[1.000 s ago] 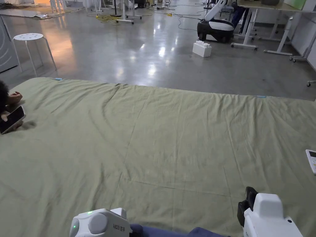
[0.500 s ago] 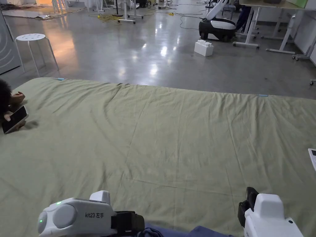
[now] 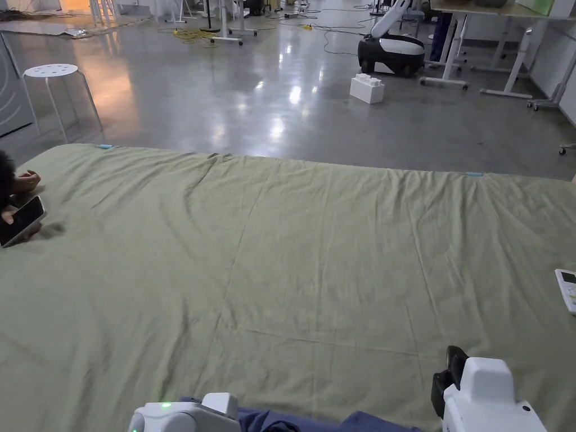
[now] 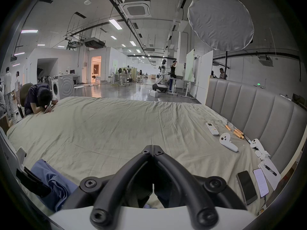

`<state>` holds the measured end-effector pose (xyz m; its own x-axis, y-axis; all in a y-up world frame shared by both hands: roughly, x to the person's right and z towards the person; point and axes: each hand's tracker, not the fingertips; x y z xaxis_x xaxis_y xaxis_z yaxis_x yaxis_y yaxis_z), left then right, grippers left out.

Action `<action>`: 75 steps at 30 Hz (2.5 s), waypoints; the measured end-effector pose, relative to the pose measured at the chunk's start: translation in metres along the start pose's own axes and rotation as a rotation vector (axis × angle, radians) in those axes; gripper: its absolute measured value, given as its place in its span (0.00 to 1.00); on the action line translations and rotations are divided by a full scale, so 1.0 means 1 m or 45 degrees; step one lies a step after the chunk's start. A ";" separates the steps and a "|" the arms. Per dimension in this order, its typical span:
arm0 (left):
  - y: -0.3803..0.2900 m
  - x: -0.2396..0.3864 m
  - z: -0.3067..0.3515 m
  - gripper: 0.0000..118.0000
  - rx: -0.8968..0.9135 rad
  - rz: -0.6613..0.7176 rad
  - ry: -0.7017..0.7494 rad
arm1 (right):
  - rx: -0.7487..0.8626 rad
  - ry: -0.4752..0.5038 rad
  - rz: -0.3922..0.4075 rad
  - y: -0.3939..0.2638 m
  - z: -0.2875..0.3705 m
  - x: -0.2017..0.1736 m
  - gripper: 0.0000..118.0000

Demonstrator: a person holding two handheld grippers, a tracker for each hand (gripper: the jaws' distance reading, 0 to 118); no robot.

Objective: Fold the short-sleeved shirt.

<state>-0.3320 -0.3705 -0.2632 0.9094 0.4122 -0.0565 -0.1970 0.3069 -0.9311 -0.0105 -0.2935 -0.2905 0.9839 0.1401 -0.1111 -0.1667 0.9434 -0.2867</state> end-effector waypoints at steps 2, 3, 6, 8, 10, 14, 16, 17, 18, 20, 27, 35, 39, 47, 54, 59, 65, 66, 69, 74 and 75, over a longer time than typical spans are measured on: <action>0.000 0.009 -0.001 0.13 0.020 -0.016 -0.051 | -0.004 0.001 0.000 -0.001 0.000 0.001 0.00; -0.001 0.013 -0.002 0.13 0.031 -0.027 -0.074 | -0.005 -0.001 -0.001 -0.001 0.001 0.001 0.00; -0.003 0.027 -0.012 0.13 0.026 -0.056 -0.096 | -0.007 0.000 0.000 -0.002 0.001 0.001 0.00; -0.005 0.031 -0.022 0.13 0.024 -0.108 -0.047 | -0.010 -0.002 0.003 -0.002 0.001 0.001 0.00; -0.007 0.031 -0.031 0.13 0.024 -0.100 -0.037 | -0.012 -0.003 -0.001 -0.004 0.000 0.002 0.00; -0.014 0.039 -0.027 0.13 0.058 -0.223 -0.001 | -0.017 -0.004 -0.005 -0.005 0.000 0.003 0.00; -0.014 0.038 -0.022 0.13 0.045 -0.233 -0.016 | -0.018 -0.001 -0.004 -0.005 0.000 0.002 0.00; -0.013 0.037 -0.019 0.13 0.042 -0.229 -0.023 | -0.017 0.001 -0.003 -0.004 0.000 0.002 0.00; -0.011 0.033 -0.014 0.14 0.037 -0.220 -0.045 | -0.015 0.004 -0.002 -0.004 0.000 0.001 0.00; -0.009 0.024 0.002 0.29 0.046 -0.173 -0.082 | -0.012 0.007 -0.001 -0.003 0.000 0.001 0.00; 0.007 -0.046 0.073 0.64 0.265 -0.011 -0.161 | 0.012 0.005 0.001 0.005 0.003 0.003 0.00; 0.005 -0.169 0.067 0.67 0.276 0.303 -0.249 | 0.012 0.000 -0.018 0.008 0.003 0.006 0.00; -0.005 -0.196 0.037 0.67 0.145 0.418 -0.479 | 0.004 -0.007 -0.020 0.007 0.001 0.006 0.00; -0.022 -0.169 0.013 0.64 0.197 0.508 -0.692 | -0.039 -0.013 -0.034 0.005 0.003 0.006 0.00; -0.015 -0.162 0.028 0.15 0.191 0.437 -0.565 | -0.046 -0.017 -0.027 0.005 0.004 0.007 0.00; -0.008 -0.133 0.051 0.12 0.212 0.353 -0.535 | -0.053 -0.014 -0.018 0.006 0.005 0.007 0.00; 0.012 -0.160 0.070 0.12 0.229 0.219 -0.399 | -0.053 -0.010 -0.012 0.007 0.005 0.008 0.00; 0.014 -0.157 0.084 0.12 0.226 0.221 -0.345 | -0.053 -0.010 -0.012 0.007 0.005 0.008 0.00; 0.023 -0.162 0.115 0.12 0.241 0.137 -0.166 | -0.051 -0.009 -0.013 0.007 0.005 0.009 0.00; 0.029 -0.161 0.145 0.12 0.227 0.036 0.135 | -0.050 -0.001 -0.012 0.006 0.004 0.008 0.00; 0.028 -0.157 0.146 0.12 0.215 0.003 0.192 | -0.052 0.002 -0.014 0.005 0.004 0.008 0.00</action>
<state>-0.5336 -0.3014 -0.2282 0.9508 0.2840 -0.1237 -0.2461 0.4504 -0.8582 -0.0034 -0.2863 -0.2893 0.9856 0.1291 -0.1092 -0.1583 0.9318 -0.3266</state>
